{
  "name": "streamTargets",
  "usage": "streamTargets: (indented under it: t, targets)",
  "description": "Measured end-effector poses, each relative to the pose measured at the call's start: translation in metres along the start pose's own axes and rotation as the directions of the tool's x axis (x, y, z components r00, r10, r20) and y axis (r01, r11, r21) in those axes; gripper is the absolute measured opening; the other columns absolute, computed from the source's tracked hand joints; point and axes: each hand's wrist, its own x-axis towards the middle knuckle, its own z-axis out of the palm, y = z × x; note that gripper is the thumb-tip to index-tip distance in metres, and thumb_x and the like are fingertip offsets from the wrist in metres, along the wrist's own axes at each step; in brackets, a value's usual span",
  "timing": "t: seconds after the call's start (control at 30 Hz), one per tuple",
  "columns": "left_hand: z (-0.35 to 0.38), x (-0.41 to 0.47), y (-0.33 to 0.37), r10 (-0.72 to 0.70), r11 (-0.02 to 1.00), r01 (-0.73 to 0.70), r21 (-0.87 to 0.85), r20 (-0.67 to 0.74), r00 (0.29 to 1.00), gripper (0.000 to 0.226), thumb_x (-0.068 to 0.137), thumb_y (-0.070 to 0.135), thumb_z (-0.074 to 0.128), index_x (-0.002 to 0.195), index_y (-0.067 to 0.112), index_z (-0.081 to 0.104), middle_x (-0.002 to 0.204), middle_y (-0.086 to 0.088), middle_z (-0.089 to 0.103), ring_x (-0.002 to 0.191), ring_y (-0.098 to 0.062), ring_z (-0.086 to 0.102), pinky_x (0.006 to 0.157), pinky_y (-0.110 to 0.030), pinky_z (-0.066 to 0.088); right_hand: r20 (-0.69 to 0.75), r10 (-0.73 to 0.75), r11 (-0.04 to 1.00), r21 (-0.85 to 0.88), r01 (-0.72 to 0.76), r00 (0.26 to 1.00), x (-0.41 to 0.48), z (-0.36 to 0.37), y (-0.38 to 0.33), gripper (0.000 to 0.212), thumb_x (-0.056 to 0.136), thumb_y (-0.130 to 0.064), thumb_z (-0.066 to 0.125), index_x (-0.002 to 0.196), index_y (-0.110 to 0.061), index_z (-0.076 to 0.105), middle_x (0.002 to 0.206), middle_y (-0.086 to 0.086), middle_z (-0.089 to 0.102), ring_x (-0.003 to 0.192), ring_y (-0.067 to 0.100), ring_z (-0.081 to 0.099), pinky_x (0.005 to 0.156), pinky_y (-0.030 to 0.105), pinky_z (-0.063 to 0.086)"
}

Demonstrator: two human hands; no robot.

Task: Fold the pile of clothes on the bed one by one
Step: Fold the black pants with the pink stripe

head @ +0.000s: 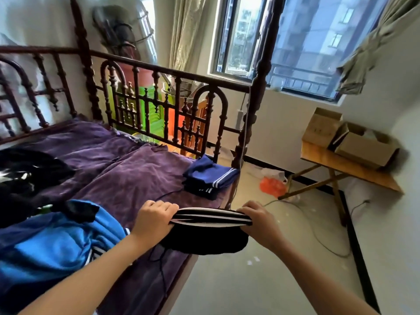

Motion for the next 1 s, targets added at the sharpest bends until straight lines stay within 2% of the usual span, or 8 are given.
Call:
streamTargets:
  t: [0.17,0.33,0.57,0.7,0.77,0.83,0.9,1.0]
  targets:
    - [0.038,0.074,-0.012,0.037,0.999,-0.037,0.0,0.006,0.999,0.015,0.053,0.02,0.058,0.063,0.015,0.067,0.053,0.004,0.059,0.048,-0.018,0.06,0.049,-0.024,0.046,0.026,0.031,0.999,0.018,-0.032,0.999,0.067,0.011,0.056,0.035,0.069,-0.004,0.069,0.102,-0.014,0.072,0.098,0.007,0.063,0.097,0.025,0.058,0.073,0.023,0.041]
    - [0.085,0.131,-0.031,0.008,0.997,-0.011,0.074,0.033,0.999,0.029,0.064,0.026,0.039,0.059,0.014,0.065,0.048,0.004,0.057,0.043,-0.017,0.058,0.048,-0.024,0.047,0.092,-0.027,0.999,0.045,0.023,0.995,0.152,0.04,0.113,0.032,0.075,-0.013,0.067,0.106,-0.016,0.07,0.103,0.005,0.061,0.102,0.022,0.055,0.073,0.02,0.036]
    - [0.122,0.235,-0.069,-0.249,0.932,0.257,0.257,-0.063,0.966,0.028,0.066,0.027,0.04,0.061,0.012,0.063,0.049,-0.001,0.058,0.046,-0.021,0.059,0.055,-0.032,0.048,-0.081,-0.251,0.963,0.079,0.257,0.965,0.34,0.066,0.164,0.029,0.071,-0.006,0.073,0.098,-0.014,0.074,0.097,0.003,0.071,0.099,0.031,0.056,0.08,0.033,0.032]
    - [0.159,0.289,-0.059,-0.417,0.846,0.431,0.315,-0.114,0.902,0.02,0.052,0.019,0.076,0.063,0.013,0.061,0.056,-0.003,0.059,0.053,-0.025,0.059,0.061,-0.036,0.044,-0.137,-0.401,0.916,-0.038,0.4,0.906,0.43,0.074,0.187,0.032,0.061,-0.002,0.076,0.09,-0.017,0.074,0.091,-0.002,0.072,0.091,0.032,0.062,0.076,0.04,0.043]
    - [0.194,0.313,-0.037,-0.52,0.823,0.491,0.285,0.03,0.854,0.035,0.047,0.026,0.084,0.073,0.013,0.065,0.066,-0.003,0.062,0.063,-0.025,0.062,0.064,-0.037,0.047,-0.074,-0.376,0.925,-0.094,0.369,0.924,0.459,0.088,0.22,0.032,0.066,-0.002,0.072,0.095,-0.015,0.072,0.1,0.0,0.071,0.1,0.033,0.06,0.08,0.043,0.042]
    - [0.238,0.328,-0.011,-0.597,0.802,0.544,0.248,0.348,0.723,0.035,0.076,0.035,0.066,0.105,0.017,0.06,0.1,-0.003,0.063,0.095,-0.025,0.061,0.083,-0.036,0.041,0.185,-0.293,0.917,-0.223,0.33,0.938,0.469,0.109,0.262,0.036,0.081,-0.007,0.056,0.114,-0.017,0.063,0.122,0.002,0.06,0.119,0.03,0.047,0.091,0.04,0.035]
    - [0.287,0.325,0.016,-0.528,0.813,0.556,0.173,0.62,0.58,0.033,0.091,0.032,0.043,0.122,0.02,0.047,0.123,-0.003,0.056,0.117,-0.025,0.051,0.095,-0.037,0.03,0.443,-0.195,0.863,-0.346,0.368,0.875,0.467,0.133,0.304,0.041,0.086,-0.011,0.046,0.125,-0.022,0.053,0.131,0.002,0.05,0.124,0.026,0.038,0.094,0.036,0.037]
    - [0.322,0.313,0.041,-0.429,0.836,0.534,0.127,0.759,0.49,0.038,0.091,0.027,0.038,0.128,0.023,0.047,0.13,-0.004,0.054,0.12,-0.027,0.048,0.098,-0.04,0.027,0.597,-0.127,0.867,-0.321,0.38,0.793,0.455,0.159,0.338,0.047,0.087,-0.015,0.046,0.134,-0.024,0.045,0.133,0.007,0.045,0.127,0.027,0.036,0.096,0.034,0.04]
